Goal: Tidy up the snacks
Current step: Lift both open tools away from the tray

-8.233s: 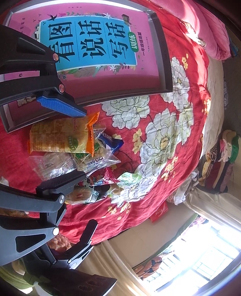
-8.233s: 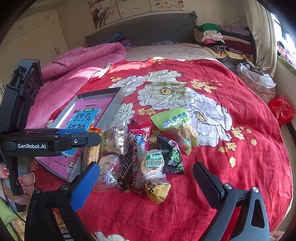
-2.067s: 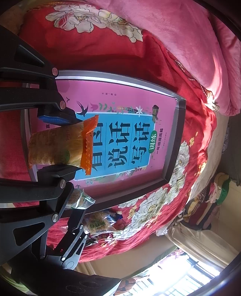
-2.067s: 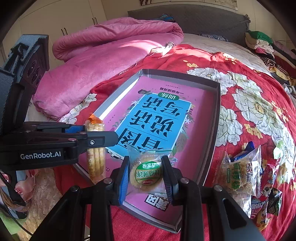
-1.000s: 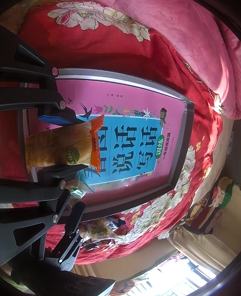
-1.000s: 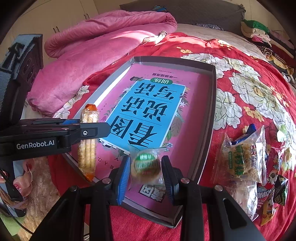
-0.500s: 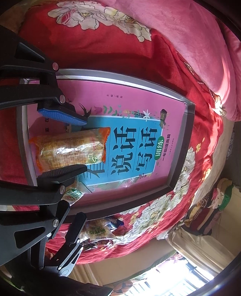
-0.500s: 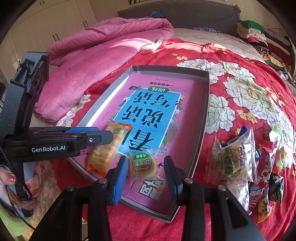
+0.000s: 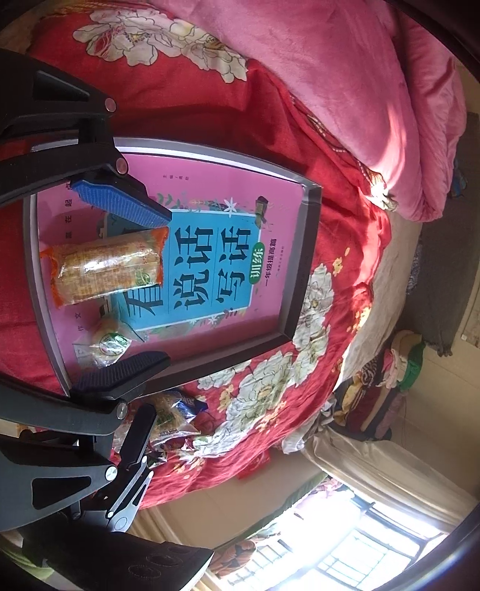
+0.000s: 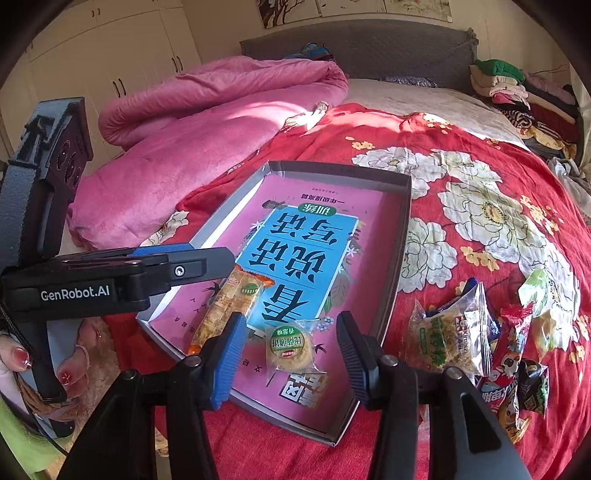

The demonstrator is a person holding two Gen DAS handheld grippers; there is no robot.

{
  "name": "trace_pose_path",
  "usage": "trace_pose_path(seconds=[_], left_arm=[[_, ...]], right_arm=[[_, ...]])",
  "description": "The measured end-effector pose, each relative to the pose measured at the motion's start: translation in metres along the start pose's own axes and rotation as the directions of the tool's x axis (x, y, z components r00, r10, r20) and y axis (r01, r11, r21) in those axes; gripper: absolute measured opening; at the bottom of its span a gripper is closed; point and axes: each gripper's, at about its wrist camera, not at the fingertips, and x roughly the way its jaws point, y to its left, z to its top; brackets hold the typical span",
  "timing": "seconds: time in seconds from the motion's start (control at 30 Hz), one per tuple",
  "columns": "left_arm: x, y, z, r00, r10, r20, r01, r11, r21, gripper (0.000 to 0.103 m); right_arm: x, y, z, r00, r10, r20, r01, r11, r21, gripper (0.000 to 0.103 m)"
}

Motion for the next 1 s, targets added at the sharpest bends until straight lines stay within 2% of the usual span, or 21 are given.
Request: trace_pose_path(seconds=[0.37, 0.57, 1.0], left_arm=[[-0.004, -0.010, -0.001, 1.000, -0.004, 0.012, 0.004, 0.999, 0.033, 0.076], [-0.007, -0.019, -0.003, 1.000, -0.008, 0.023, 0.007, 0.999, 0.054, 0.076], [-0.023, -0.033, -0.003, 0.997, 0.007, 0.070, -0.011, 0.998, 0.063, 0.076]], right_arm=[[-0.012, -0.007, -0.001, 0.999, -0.003, 0.049, 0.002, 1.000, 0.023, 0.062], [-0.023, -0.011, 0.001, 0.996, -0.018, 0.089, 0.016, 0.999, 0.030, 0.071], [-0.053, -0.014, 0.001, 0.983, -0.058, 0.173, 0.056, 0.998, 0.019, 0.078]])
